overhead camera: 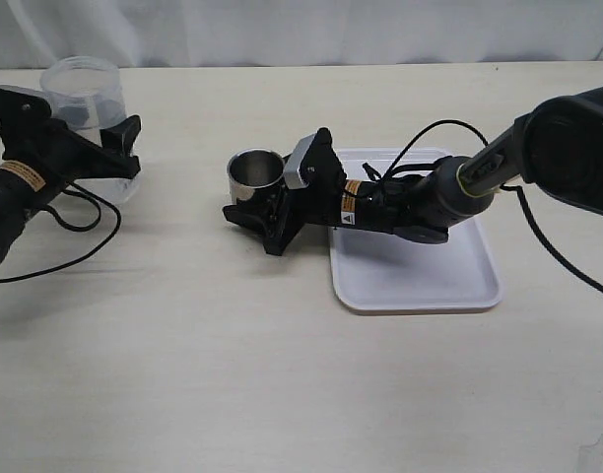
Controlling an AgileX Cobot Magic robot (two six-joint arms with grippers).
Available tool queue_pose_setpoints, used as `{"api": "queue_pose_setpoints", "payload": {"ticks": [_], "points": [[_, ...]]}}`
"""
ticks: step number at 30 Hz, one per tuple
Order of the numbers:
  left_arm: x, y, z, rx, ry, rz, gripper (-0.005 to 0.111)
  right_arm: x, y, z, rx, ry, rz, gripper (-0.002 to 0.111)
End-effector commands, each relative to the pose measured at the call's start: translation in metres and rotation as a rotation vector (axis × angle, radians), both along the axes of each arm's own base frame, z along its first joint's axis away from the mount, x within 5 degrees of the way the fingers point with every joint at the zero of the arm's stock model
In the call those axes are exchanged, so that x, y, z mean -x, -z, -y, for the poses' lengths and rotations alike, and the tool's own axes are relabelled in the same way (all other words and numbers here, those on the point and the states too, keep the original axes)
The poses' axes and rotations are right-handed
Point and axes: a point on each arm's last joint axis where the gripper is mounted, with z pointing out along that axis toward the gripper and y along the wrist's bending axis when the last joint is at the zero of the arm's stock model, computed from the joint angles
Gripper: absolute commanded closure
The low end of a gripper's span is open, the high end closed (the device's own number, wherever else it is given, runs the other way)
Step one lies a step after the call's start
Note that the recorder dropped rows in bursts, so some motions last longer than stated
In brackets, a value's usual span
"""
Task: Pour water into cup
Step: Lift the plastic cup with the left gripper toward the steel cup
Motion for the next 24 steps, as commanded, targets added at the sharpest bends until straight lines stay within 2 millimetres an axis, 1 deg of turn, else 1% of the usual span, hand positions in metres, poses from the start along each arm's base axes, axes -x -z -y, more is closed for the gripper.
{"api": "queue_pose_setpoints", "payload": {"ticks": [1,4,7,11,15,18,24], "points": [[0.003,-0.001,0.006,0.006,0.083,0.020,0.107,-0.001,0.003,0.002,0.046,-0.002,0.004,0.094],[0.002,-0.003,0.010,0.020,0.104,0.028,0.107,-0.001,0.003,0.002,0.046,-0.002,0.004,0.094],[-0.003,-0.008,0.017,0.016,0.187,0.055,0.107,-0.001,0.003,0.002,0.046,-0.002,0.004,0.094],[-0.015,-0.018,0.023,0.024,0.256,0.100,0.107,-0.001,0.003,0.002,0.046,-0.002,0.004,0.094],[-0.023,-0.026,0.031,-0.007,0.326,0.139,0.107,-0.001,0.003,0.002,0.046,-0.002,0.004,0.094],[-0.030,-0.029,0.043,-0.047,0.376,0.143,0.107,-0.001,0.002,0.001,0.041,-0.001,0.005,0.094],[-0.045,-0.041,0.055,-0.109,0.414,0.189,0.107,-0.001,0.002,0.001,0.040,0.000,0.004,0.094]]}}
